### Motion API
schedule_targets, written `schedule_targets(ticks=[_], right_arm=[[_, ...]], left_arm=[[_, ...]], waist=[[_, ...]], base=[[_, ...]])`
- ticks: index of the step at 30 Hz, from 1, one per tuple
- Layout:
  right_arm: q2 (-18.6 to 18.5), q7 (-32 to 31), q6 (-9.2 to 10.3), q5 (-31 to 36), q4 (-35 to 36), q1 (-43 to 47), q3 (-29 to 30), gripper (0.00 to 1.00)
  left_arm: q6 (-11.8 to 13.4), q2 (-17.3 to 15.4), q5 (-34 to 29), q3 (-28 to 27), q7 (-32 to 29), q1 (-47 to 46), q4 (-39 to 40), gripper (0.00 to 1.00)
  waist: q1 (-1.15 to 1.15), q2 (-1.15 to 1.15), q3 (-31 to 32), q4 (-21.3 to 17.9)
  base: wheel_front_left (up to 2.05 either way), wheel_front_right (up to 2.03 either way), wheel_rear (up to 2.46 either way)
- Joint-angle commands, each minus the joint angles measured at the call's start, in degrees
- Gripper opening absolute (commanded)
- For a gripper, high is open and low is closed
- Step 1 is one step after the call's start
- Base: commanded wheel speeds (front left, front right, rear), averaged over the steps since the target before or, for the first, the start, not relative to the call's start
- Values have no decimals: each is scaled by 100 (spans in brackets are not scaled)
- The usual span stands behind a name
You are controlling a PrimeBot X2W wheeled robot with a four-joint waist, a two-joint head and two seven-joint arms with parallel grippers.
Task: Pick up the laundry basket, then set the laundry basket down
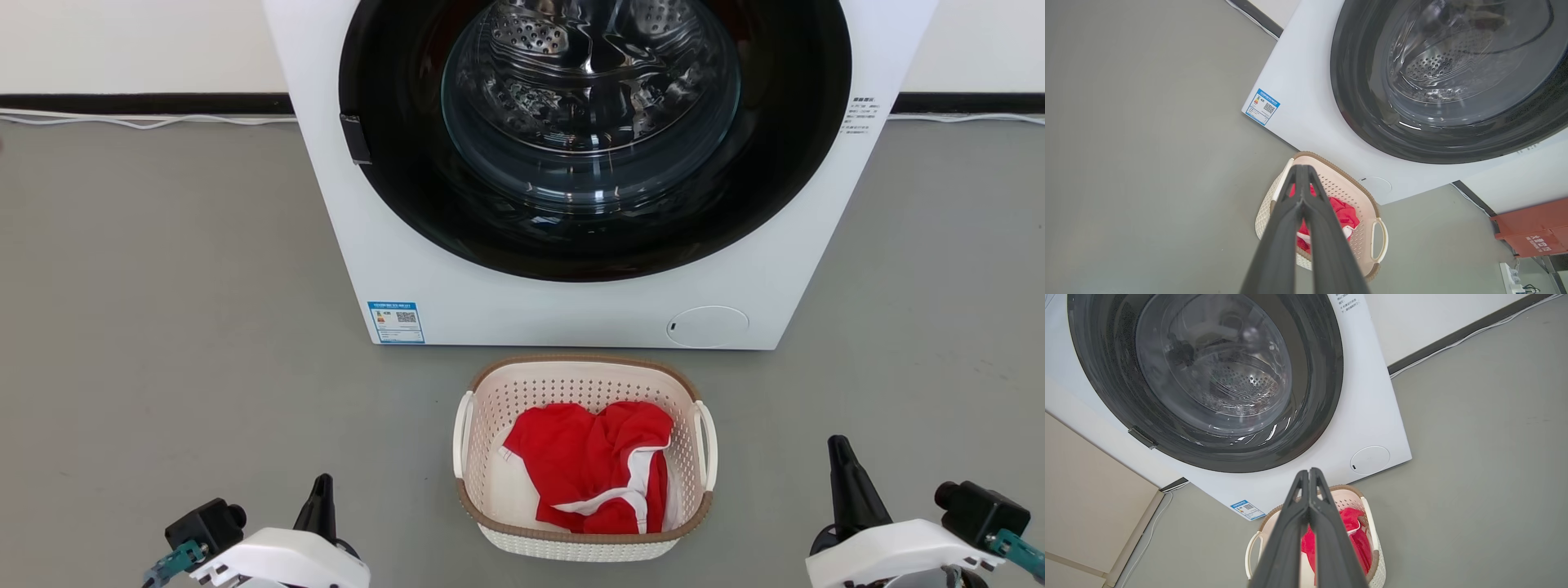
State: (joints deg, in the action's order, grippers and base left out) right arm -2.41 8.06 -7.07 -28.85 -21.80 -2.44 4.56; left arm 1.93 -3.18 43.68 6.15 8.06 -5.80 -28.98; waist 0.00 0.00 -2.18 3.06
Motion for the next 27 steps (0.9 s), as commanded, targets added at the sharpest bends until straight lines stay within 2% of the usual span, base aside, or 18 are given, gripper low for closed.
schedule_targets(ticks=[1,27], right_arm=[[-26,-61,-14,-245,188,-203,-12,0],[-32,-473,-22,-2047,363,-254,48,0]], left_arm=[[-78,-11,192,-122,-36,-127,207,0],[-334,1,1569,-462,-458,-101,587,0]], waist=[[0,0,5,-7],[0,0,63,-95]], base=[[0,0,0],[0,0,0]])
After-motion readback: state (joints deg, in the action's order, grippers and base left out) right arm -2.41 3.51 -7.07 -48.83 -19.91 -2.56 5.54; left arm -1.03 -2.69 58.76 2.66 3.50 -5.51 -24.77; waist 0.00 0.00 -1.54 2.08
